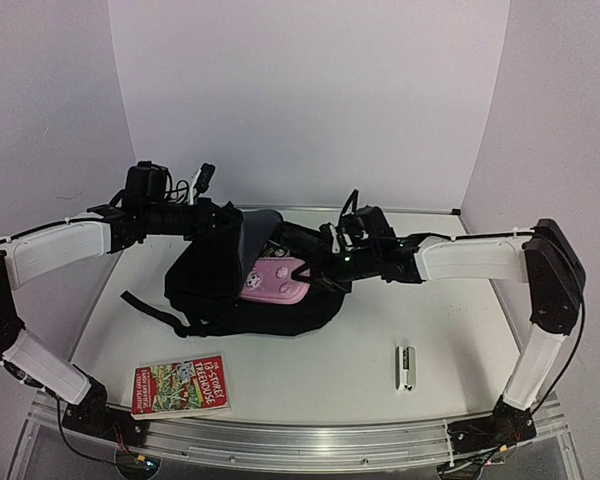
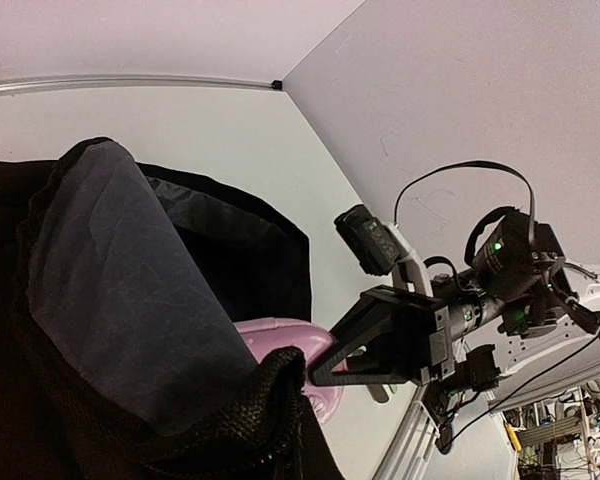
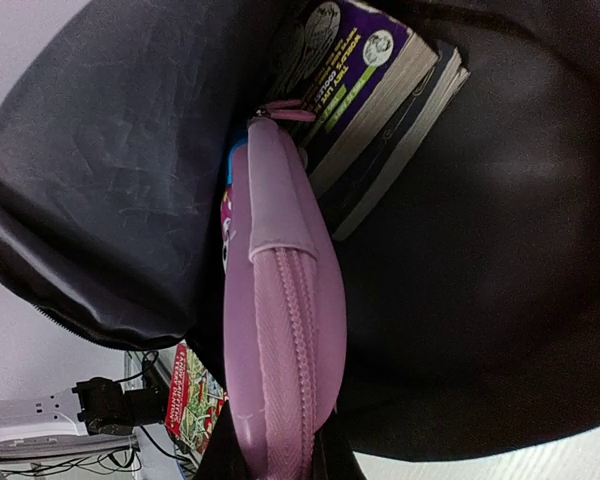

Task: Pack the student bag
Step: Place the stationery in the student bag.

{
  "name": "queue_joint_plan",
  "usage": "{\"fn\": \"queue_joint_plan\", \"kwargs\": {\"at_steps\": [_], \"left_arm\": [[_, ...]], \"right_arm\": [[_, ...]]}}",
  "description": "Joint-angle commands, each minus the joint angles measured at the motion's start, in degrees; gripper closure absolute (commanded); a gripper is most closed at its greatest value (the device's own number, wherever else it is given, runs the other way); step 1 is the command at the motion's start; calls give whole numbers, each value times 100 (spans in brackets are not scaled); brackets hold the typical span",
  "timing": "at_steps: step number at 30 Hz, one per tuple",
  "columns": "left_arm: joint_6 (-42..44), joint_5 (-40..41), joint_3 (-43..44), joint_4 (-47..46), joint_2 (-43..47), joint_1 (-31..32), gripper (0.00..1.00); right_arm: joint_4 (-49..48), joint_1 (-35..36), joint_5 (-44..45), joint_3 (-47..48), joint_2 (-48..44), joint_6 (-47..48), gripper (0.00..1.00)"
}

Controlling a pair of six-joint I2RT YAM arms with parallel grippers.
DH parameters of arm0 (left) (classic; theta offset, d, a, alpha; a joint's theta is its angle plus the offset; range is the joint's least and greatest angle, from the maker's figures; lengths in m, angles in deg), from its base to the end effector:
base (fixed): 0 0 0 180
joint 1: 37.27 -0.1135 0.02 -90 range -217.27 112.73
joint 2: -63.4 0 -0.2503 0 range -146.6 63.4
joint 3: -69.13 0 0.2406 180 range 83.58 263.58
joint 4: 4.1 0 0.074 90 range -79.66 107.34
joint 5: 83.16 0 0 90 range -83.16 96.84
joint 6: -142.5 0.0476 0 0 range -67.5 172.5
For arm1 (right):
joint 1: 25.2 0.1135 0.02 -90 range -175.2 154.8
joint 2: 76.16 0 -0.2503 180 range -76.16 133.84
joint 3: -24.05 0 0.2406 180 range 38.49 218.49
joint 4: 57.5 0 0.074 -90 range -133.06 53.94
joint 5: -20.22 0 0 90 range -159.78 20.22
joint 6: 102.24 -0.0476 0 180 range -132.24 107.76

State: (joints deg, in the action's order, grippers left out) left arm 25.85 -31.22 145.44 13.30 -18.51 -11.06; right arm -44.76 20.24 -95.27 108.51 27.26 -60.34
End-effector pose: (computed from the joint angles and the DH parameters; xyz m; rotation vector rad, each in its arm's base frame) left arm 0.2803 -0.1707 0.2943 0.4592 2.0475 -1.2345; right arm 0.2697 0.3031 0.2173 -0.2470 2.4069 1.3474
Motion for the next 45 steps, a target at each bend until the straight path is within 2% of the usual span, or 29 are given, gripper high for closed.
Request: {"fn": "queue_joint_plan", "kwargs": {"at_steps": [1,15,20,27,32,37,42,45], "left_arm": [[117,-211,344,-229,71,33,100],[64,-283,507,-271,-133,162,100],[41,-308,586,-459,-239,222,100],[-88,-95,575,-468,-279,236,100],[-65,415,511,-75,-160,234,100],[-139,946,282,246,18,176,100],[-597,1333,-25,532,143,-177,98],[-871,1322,-237,739,245,-447,86]], "right_arm": [[-773,216,-377,548,482,-166,100],[-1106,475,-229,1634,2434,-802,100],[-1106,587,167,1778,2867,-935,93],[-1002,632,609,1818,3162,-870,75],[-790,629,1021,1639,2547,-368,45],[-298,621,1650,1470,1612,312,24],[273,622,2439,1081,667,638,11],[836,661,2747,884,192,637,9]]}}
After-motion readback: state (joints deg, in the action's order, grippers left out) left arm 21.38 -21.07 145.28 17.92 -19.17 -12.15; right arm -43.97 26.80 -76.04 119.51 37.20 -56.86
